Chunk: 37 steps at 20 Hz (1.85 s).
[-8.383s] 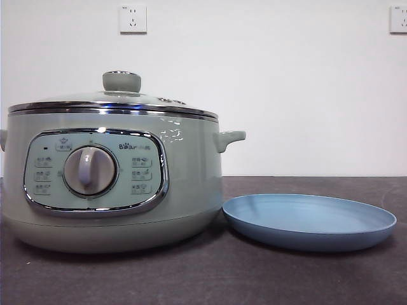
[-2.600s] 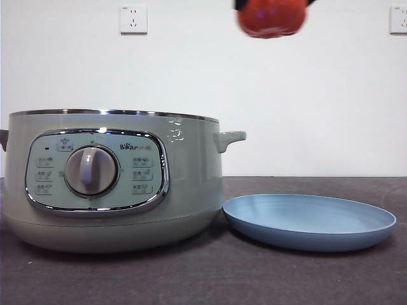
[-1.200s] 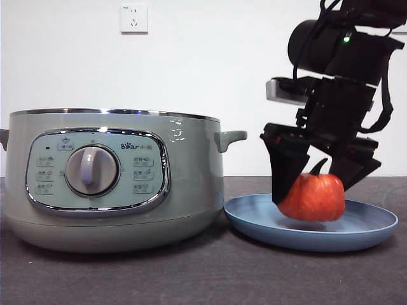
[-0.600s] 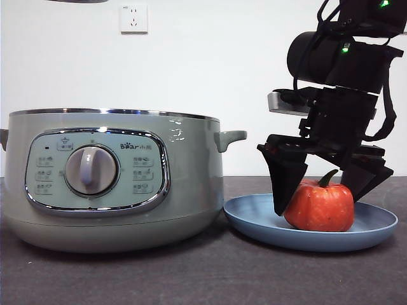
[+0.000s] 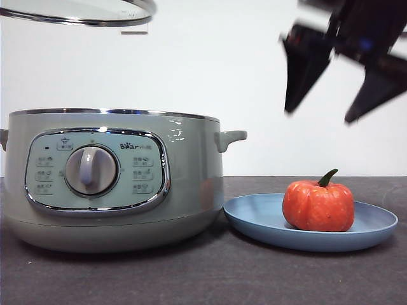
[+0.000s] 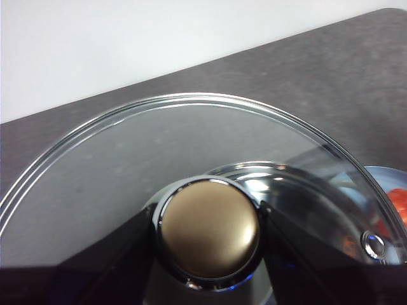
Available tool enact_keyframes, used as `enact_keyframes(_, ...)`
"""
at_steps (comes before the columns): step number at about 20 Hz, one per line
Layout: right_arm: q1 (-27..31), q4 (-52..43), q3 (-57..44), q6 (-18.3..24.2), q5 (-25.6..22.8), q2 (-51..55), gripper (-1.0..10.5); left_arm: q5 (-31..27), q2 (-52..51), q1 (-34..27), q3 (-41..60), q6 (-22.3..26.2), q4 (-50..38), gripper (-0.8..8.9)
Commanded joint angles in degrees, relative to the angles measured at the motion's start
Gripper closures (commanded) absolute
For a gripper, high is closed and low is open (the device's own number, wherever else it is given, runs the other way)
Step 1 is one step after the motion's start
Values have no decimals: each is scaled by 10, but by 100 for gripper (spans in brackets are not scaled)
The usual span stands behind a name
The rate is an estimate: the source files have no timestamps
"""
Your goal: Take the pumpkin out from the steamer,put the pumpkin in the blue plate,close the lid
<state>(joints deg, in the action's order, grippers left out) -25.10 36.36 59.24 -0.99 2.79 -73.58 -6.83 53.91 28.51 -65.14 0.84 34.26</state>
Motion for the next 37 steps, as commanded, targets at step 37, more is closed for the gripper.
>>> enact_keyframes(37,0,0,-2,-11,-47,179,349,87,225,19,-5,-6,-38,822)
